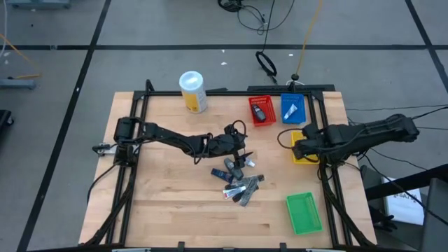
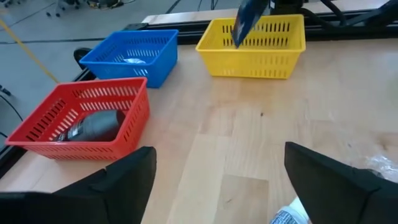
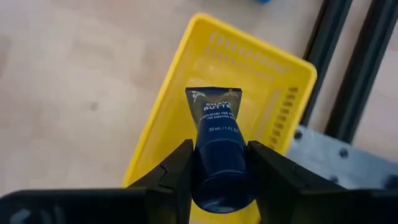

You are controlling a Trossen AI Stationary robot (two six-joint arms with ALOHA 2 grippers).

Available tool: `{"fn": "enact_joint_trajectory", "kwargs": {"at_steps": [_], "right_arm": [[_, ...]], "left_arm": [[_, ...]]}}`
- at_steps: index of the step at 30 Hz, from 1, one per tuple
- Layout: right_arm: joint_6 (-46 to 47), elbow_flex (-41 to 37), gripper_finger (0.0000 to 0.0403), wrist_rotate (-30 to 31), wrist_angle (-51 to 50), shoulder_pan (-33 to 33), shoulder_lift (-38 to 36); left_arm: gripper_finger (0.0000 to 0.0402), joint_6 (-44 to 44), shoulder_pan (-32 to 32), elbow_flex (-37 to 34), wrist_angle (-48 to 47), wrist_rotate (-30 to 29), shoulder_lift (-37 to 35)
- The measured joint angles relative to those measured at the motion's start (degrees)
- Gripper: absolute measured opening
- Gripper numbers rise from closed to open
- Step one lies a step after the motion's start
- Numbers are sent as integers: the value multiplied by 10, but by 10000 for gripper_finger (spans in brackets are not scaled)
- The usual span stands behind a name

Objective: Pick & Place Travel size toiletries
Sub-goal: Put the black shaving cream into the yellow bin, then put the white toothpaste into the blue bin

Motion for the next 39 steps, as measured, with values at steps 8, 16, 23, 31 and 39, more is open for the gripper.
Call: {"fn": "enact_joint_trajectory", "kwargs": {"at_steps": [8, 16, 23, 31, 39], "right_arm": [[51, -90, 155, 79, 85, -21, 16], [-2, -106, 182, 72, 135, -23, 14], [-57, -99, 182, 71, 131, -23, -30], [-284, -138, 173, 93, 455, 0, -51], [-581, -354, 173, -13, 1132, 19, 19]], "left_arm": [[304, -2, -2, 0, 0, 0, 0], [283, -2, -12, 0, 10, 3, 0], [282, -11, -9, 0, 9, 30, 0], [280, -58, 8, 0, 9, 56, 0], [239, 10, -29, -1, -54, 19, -55]]}}
